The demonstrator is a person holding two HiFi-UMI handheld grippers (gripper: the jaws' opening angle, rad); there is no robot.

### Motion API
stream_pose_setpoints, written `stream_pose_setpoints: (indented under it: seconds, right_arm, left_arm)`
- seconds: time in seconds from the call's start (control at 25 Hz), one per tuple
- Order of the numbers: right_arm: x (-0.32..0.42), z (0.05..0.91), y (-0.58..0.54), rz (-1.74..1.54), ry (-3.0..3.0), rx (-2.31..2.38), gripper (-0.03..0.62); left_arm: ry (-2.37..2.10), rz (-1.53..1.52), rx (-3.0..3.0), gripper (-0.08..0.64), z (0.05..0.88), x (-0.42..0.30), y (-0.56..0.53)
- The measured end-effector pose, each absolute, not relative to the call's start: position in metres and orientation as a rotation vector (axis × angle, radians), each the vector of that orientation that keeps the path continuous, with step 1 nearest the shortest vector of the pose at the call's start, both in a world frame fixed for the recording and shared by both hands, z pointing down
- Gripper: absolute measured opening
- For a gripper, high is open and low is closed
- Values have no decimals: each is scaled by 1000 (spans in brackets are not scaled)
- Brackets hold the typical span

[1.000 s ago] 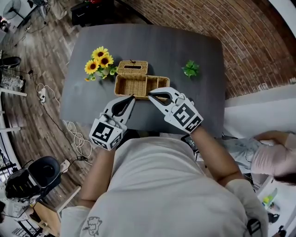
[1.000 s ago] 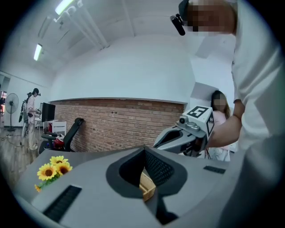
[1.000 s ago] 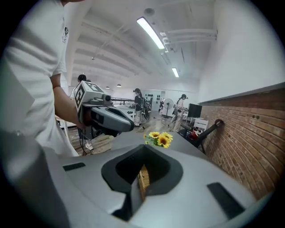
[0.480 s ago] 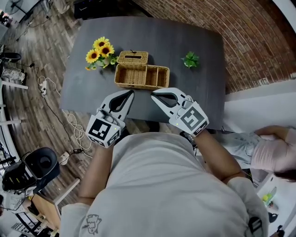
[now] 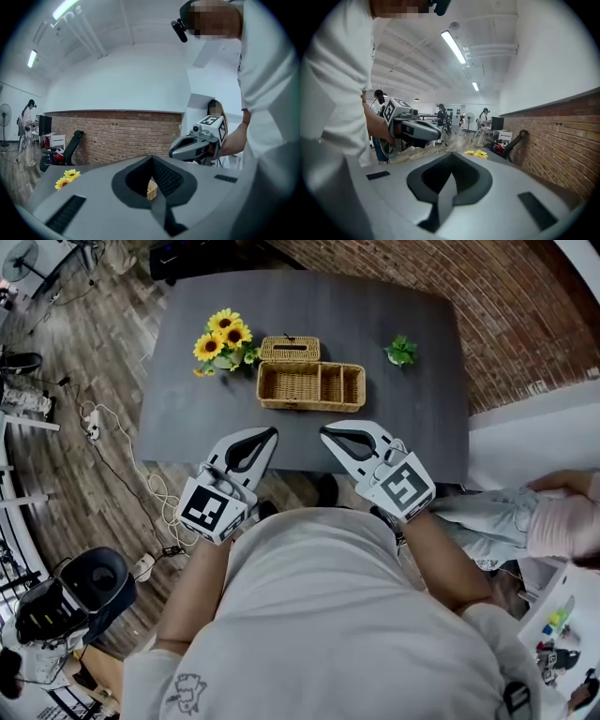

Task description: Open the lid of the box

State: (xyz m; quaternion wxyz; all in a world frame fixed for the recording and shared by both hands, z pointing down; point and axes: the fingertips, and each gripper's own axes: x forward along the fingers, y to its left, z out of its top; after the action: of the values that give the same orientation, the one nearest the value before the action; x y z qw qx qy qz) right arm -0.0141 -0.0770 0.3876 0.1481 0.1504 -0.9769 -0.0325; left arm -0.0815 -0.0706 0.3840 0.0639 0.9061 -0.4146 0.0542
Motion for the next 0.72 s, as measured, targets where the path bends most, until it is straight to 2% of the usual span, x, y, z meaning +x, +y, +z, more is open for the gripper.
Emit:
stream_pose_setpoints:
  seconds: [0.36, 0.72]
  right_arm:
    - [-71, 387, -28, -72, -2788, 560, 5]
    - [-97, 390, 15, -65, -2772, 639, 5]
  left_arm:
    - [-1161, 144, 2768, 11, 379, -149, -18]
    - [-1094, 108, 2796, 11, 385, -175, 18]
